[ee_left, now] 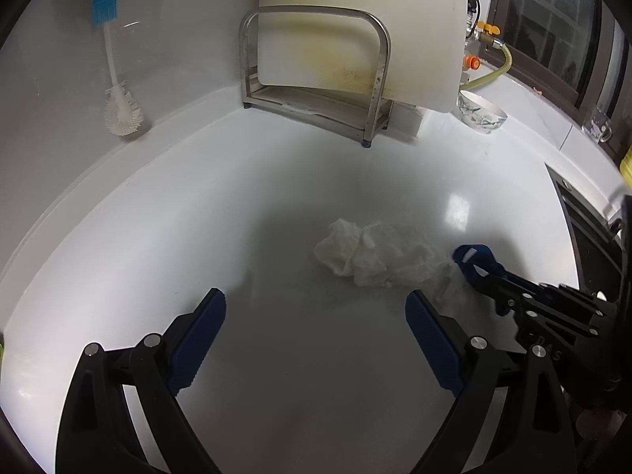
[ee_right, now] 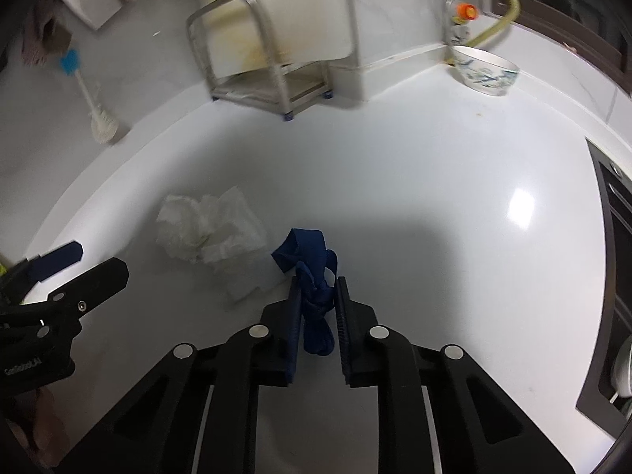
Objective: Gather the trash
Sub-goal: 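Close the right gripper on the blue glove and lift it, then lower the left gripper onto the white tissue and close it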
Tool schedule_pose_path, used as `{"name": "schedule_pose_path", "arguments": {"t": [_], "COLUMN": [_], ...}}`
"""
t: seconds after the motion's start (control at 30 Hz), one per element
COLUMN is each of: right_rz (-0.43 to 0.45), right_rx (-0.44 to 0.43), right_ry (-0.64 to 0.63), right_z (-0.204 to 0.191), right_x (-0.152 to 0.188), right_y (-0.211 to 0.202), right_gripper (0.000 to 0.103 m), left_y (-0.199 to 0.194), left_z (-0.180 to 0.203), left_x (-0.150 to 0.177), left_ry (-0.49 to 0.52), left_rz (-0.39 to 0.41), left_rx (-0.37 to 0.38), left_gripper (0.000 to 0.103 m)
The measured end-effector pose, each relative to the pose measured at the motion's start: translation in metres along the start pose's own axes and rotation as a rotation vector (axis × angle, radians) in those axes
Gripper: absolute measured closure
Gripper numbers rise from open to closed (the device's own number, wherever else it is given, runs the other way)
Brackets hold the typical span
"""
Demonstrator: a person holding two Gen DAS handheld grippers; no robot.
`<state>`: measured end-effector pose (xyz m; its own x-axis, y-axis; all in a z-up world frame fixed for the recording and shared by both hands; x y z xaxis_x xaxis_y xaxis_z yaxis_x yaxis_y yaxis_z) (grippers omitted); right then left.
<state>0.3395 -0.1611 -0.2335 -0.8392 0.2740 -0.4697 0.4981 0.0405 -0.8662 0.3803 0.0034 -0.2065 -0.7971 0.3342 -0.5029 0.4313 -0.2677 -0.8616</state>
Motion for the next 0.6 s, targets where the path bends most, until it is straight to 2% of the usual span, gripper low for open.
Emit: {"name": "schedule_pose_path", "arguments": {"t": [0.3, 0.6], "right_rz": [0.043, 0.055], "right_rx": [0.013, 0.003], "right_ry": [0.082, 0.095], "right_z": [0.036, 0.039], "right_x": [0.006, 0.013], "right_y": [-0.030, -0.042], "right_gripper": [0.088, 0.088], "left_y": [0.017, 0.052], "left_z": [0.018, 0.026], "left_x": [-0.020, -0.028], "left_ry": [-0.016, -0.017], "left_rz": [0.002, -0.048], "left_rx": [0.016, -0.038], "left_gripper": [0.011, 0.011]}}
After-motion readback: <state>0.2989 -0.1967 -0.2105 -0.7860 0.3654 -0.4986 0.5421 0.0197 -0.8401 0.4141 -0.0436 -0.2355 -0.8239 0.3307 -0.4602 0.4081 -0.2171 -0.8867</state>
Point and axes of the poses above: each gripper's, at about its wrist camera, not at the fingertips, and y roughly the way its jaws point, z to its right, x to its underside, the point moved 8 cm from there along y, roughly the way its jaws point, and after that the axes turned 9 degrees about -z, right-handed, at the moved point
